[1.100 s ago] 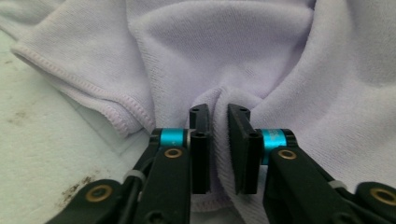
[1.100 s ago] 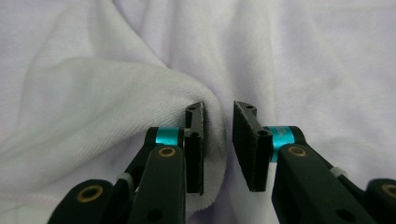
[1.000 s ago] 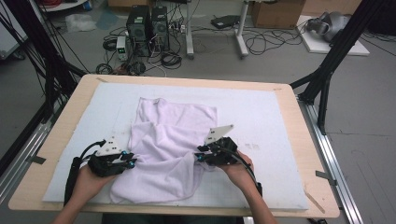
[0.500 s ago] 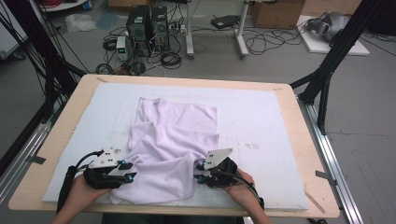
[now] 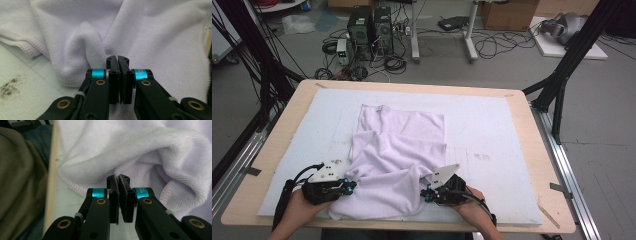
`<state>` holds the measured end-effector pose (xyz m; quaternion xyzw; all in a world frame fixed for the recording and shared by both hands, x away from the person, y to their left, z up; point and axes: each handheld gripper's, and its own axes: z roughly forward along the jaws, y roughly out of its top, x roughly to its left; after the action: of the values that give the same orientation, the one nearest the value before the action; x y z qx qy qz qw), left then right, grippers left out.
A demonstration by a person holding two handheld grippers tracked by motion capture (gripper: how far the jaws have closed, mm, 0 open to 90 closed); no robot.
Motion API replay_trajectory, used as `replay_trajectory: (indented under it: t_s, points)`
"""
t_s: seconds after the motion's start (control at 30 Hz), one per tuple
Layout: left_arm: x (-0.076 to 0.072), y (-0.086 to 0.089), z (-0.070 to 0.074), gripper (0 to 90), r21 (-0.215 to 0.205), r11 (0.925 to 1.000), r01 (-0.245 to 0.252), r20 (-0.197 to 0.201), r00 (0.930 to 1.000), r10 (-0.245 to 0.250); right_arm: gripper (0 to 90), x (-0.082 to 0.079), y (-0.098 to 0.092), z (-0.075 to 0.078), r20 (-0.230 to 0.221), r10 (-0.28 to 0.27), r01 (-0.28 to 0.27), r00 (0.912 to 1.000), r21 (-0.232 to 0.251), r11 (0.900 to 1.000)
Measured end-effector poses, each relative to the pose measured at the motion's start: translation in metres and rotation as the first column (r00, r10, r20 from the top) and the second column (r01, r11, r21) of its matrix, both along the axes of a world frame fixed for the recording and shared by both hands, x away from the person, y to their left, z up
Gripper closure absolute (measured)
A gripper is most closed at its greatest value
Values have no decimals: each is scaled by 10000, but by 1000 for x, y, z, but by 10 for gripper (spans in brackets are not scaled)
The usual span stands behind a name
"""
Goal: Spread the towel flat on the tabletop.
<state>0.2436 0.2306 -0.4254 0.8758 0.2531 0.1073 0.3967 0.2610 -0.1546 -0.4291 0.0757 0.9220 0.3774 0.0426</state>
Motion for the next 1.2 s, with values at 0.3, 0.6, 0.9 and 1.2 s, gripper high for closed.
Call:
replay_trajectory:
  t_s: [0.3, 0.6, 0.9, 1.2]
  points:
    - [-36, 7, 17, 873, -236, 9993, 275, 376, 9989, -266, 872, -48, -17, 21, -118, 593, -584, 9982, 668, 9961]
    - [-32, 6, 15, 650, -360, 9990, 273, 545, 9982, -253, 701, -50, -26, 41, 332, 405, -452, 9986, 1548, 9869]
    - [8, -10, -13, 698, 356, 9993, 121, 17, 9999, -121, 628, 7, -11, -4, -423, -790, 797, 9960, 156, 9967]
    - [-11, -2, -5, 871, 299, 9994, 193, 50, 9998, -195, 871, 5, -8, -5, -920, -35, 27, 9957, -89, 10000]
